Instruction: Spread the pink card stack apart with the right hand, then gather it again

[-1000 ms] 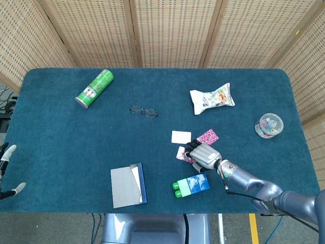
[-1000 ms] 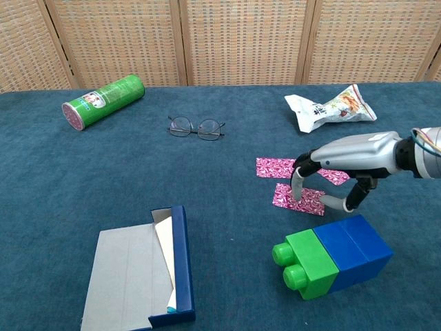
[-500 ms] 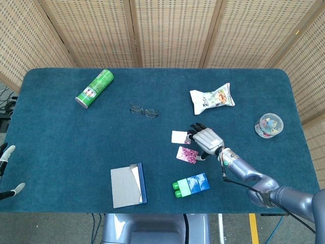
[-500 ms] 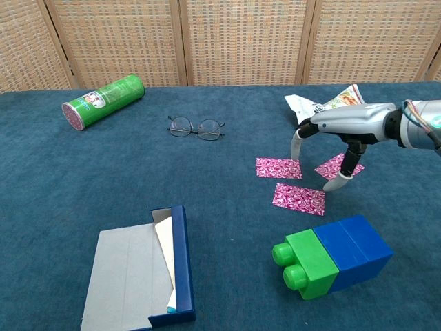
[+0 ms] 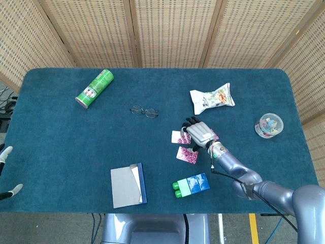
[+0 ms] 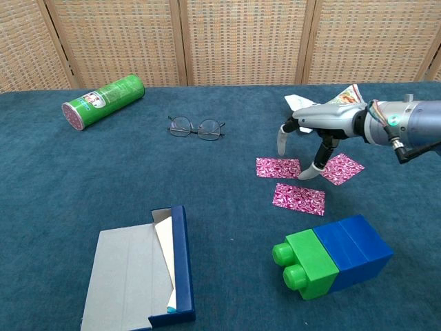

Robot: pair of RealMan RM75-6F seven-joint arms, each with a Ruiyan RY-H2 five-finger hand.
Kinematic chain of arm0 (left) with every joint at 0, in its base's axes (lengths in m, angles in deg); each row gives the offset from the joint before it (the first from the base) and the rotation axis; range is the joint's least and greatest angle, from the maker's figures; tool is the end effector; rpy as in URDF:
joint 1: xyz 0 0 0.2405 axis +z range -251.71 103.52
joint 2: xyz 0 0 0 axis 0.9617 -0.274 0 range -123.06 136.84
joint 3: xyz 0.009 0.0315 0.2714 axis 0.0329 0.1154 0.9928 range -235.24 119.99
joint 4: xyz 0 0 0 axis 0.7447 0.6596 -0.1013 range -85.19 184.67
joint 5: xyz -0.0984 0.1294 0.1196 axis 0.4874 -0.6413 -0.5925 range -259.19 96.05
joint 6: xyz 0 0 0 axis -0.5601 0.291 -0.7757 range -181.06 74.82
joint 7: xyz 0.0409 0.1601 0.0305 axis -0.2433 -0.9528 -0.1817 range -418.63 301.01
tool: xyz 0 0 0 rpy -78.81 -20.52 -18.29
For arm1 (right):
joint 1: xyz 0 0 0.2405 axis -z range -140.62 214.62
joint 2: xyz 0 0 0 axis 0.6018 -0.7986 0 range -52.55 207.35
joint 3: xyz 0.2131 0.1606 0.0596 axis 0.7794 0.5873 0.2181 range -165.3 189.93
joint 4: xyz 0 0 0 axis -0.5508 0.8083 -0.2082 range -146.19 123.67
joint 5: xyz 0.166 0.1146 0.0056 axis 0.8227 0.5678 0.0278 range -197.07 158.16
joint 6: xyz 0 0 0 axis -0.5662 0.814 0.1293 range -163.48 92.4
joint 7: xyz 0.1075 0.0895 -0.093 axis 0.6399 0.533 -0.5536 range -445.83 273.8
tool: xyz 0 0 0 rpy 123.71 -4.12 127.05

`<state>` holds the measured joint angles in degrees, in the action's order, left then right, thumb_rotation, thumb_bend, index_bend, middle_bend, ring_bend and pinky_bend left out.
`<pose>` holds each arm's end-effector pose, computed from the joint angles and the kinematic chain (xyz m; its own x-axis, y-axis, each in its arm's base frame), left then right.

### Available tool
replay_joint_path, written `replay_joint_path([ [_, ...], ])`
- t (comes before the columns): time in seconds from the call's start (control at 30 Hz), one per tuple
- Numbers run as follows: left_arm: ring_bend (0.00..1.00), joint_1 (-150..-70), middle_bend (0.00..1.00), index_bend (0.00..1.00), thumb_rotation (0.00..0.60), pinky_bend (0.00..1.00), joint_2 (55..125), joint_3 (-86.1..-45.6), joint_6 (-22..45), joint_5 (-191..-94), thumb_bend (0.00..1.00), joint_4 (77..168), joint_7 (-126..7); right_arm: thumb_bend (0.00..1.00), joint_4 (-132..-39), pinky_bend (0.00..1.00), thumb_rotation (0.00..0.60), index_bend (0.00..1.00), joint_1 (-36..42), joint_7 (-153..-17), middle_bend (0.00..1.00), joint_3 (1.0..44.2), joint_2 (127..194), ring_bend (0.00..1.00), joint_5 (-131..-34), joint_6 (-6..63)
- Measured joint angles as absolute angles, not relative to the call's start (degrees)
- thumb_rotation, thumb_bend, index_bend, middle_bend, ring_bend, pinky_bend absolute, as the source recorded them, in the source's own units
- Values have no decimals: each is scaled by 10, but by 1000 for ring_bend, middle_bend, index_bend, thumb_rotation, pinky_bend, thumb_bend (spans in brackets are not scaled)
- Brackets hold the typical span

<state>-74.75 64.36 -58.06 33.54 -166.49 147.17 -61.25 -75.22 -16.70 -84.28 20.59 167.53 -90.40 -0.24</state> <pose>-0.3310 0.1725 0.2032 0.4577 0.0490 0.8877 0.8846 0.0753 -0.4603 -0.1595 -0.4412 -0.0348 0.5241 -0.4012 0.7512 -0.8280 -0.4466 0.3391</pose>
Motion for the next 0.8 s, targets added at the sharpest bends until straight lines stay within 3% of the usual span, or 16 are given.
replay_joint_path([
  [0.8,0,-742,0,0,600,0,641,-580,338,-1662,123,1472,-613,260,-637,6,600,352,-185,-884,200,217,1752,8,-877,-14],
])
